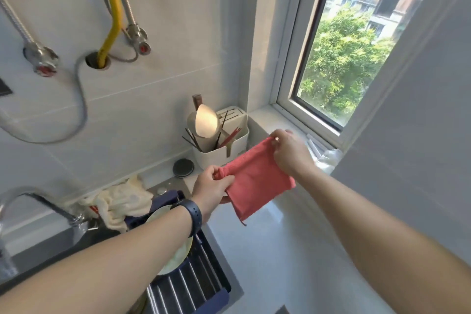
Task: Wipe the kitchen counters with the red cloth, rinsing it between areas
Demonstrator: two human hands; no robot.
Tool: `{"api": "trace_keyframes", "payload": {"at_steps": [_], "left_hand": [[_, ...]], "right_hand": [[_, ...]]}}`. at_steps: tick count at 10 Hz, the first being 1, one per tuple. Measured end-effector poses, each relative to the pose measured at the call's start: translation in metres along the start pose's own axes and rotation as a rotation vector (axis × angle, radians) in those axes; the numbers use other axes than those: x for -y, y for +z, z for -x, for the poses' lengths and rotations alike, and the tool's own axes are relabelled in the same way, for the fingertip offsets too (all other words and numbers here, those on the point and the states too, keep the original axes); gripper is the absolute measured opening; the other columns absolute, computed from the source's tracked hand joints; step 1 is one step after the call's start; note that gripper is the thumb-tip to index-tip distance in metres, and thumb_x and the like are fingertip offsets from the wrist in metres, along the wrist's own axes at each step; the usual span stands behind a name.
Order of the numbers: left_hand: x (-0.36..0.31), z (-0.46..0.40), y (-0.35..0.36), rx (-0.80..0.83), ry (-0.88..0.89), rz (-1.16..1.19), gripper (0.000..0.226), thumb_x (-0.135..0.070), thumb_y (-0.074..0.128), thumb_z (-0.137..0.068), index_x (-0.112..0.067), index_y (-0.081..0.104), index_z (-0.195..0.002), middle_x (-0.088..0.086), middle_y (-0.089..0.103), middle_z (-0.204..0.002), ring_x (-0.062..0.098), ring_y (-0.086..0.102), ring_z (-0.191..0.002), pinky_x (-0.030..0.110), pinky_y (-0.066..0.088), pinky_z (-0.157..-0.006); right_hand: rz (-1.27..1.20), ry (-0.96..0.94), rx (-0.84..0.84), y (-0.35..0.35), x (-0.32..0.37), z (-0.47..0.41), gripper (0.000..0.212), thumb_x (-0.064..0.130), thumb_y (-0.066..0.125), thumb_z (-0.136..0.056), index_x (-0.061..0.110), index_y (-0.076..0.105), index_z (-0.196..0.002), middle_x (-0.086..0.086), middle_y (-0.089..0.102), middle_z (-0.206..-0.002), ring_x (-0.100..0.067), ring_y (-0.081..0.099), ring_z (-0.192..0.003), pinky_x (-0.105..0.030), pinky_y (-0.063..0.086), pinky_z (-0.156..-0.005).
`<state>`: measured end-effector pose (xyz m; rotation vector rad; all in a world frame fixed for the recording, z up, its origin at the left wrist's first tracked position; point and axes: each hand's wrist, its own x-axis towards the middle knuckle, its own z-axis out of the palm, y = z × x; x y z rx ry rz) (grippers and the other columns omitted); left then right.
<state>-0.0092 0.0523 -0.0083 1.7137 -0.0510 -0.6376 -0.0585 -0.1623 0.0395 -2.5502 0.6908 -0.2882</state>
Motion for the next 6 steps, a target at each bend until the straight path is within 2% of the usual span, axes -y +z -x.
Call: {"api": "trace_keyframes", "payload": {"at_steps": [1,2,3,4,5,6], "left_hand": [[-0.044,-0.034,0.032,0.039,0.057,0.081,0.019,-0.010,0.069,-0.097,-0.008,0.058,-0.112,0.016,0.069,-0.115,0.031,0.072,-0.103,0.047,0.064,-0.084],[-0.092,-0.077,0.062,-0.020,0.145,0.069,0.033,-0.016,0.074,-0.091,-0.017,0.056,-0.119,0.005,0.068,-0.120,0.024,0.066,-0.103,0.039,0.054,-0.097],[-0.110,-0.093,0.086,-0.145,0.142,-0.119,0.033,-0.025,0.070,-0.088,-0.025,0.056,-0.118,-0.008,0.061,-0.105,0.020,0.060,-0.105,0.031,0.047,-0.095],[-0.114,-0.079,0.090,-0.030,0.191,-0.220,0.016,-0.025,0.065,-0.091,-0.024,0.062,-0.107,-0.007,0.066,-0.102,0.018,0.061,-0.099,0.026,0.045,-0.087],[-0.130,-0.074,0.069,-0.037,0.288,-0.293,0.009,-0.023,0.063,-0.093,-0.026,0.064,-0.101,-0.005,0.070,-0.103,0.020,0.065,-0.102,0.031,0.052,-0.093],[-0.160,-0.065,0.038,-0.088,0.337,-0.278,0.008,-0.023,0.061,-0.093,-0.025,0.068,-0.098,-0.009,0.069,-0.092,0.021,0.068,-0.096,0.040,0.058,-0.090]], "right_hand": [[0.077,-0.031,-0.085,-0.040,0.002,-0.064,0.027,0.015,0.049,-0.100,0.021,0.068,-0.118,-0.005,0.059,-0.119,-0.029,0.059,-0.109,-0.034,0.041,-0.078],[0.151,0.015,-0.059,-0.075,0.004,-0.134,0.045,0.039,0.057,-0.103,0.024,0.051,-0.144,-0.012,0.056,-0.135,-0.037,0.058,-0.122,-0.045,0.050,-0.095],[0.228,0.133,0.067,-0.085,0.003,-0.173,0.076,0.060,0.057,-0.098,0.014,0.034,-0.154,-0.020,0.051,-0.143,-0.041,0.056,-0.125,-0.049,0.051,-0.096],[0.248,0.066,0.026,-0.078,0.006,-0.177,0.070,0.054,0.054,-0.101,0.016,0.035,-0.157,-0.017,0.047,-0.152,-0.039,0.052,-0.134,-0.048,0.048,-0.103],[0.278,0.040,0.103,-0.074,0.018,-0.174,0.065,0.047,0.052,-0.103,0.015,0.037,-0.157,-0.016,0.045,-0.155,-0.037,0.048,-0.139,-0.048,0.045,-0.110],[0.264,-0.024,0.128,-0.084,0.049,-0.168,0.062,0.046,0.051,-0.104,0.014,0.040,-0.156,-0.015,0.044,-0.157,-0.035,0.045,-0.142,-0.044,0.040,-0.113]]}}
